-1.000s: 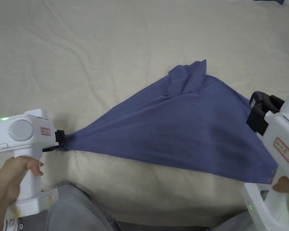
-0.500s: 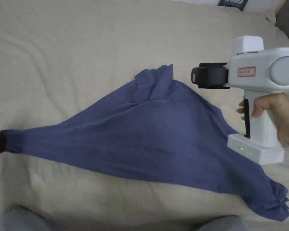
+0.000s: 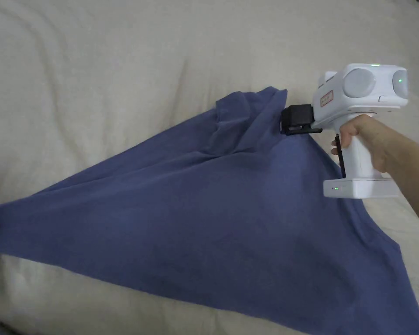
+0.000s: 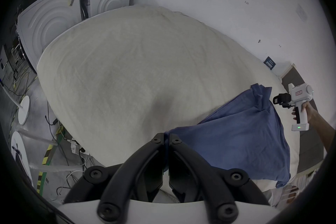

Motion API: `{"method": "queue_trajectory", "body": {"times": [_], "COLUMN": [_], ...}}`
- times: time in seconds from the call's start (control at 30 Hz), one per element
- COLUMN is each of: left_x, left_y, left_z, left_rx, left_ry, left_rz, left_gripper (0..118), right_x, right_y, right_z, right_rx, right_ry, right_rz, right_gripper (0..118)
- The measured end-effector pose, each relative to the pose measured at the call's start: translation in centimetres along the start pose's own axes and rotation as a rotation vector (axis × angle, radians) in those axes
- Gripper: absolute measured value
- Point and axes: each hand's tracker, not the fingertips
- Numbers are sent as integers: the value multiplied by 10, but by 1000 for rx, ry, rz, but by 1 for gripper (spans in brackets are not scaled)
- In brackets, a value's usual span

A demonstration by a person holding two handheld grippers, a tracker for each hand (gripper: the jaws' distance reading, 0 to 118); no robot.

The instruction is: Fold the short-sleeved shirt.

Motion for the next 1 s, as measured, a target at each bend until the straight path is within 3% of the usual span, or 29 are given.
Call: {"method": "queue_trajectory", "body": {"times": [0.1,0.13,0.17,0.2,0.23,0.27,0.33,0.47,0.57,0.67,1.0], "left_x": [2,2,2,2,2,2,2,4,1,2,22], "left_y": [1,0,0,0,-1,-1,-2,0,0,5,32], "left_z": [-5,-6,-7,-9,-10,-11,-13,-9,4,17,87], "left_rx": [-14,-19,-21,-24,-28,-31,-35,-24,6,35,198], "left_ry": [14,17,19,20,24,25,26,17,-7,-45,-199], "left_rz": [1,1,1,-1,-2,-2,5,2,-3,2,-88], "left_gripper": [4,4,4,4,4,4,4,4,4,4,4], "right_x": [5,7,10,14,15,16,17,20,31,38,82], "right_y": [0,0,0,-2,-2,-2,-4,-8,-17,-37,-182], "right_z": [-19,-23,-24,-21,-18,-15,-5,26,73,138,357], "right_rx": [-23,-34,-43,-42,-26,-22,-10,10,73,176,441], "right_ry": [-31,-25,51,110,59,78,85,88,134,141,249], "right_rz": [-21,-36,-73,-130,-125,-104,-98,-87,-124,-78,-186], "right_gripper": [113,102,84,74,71,58,9,7,6,6,6]}}
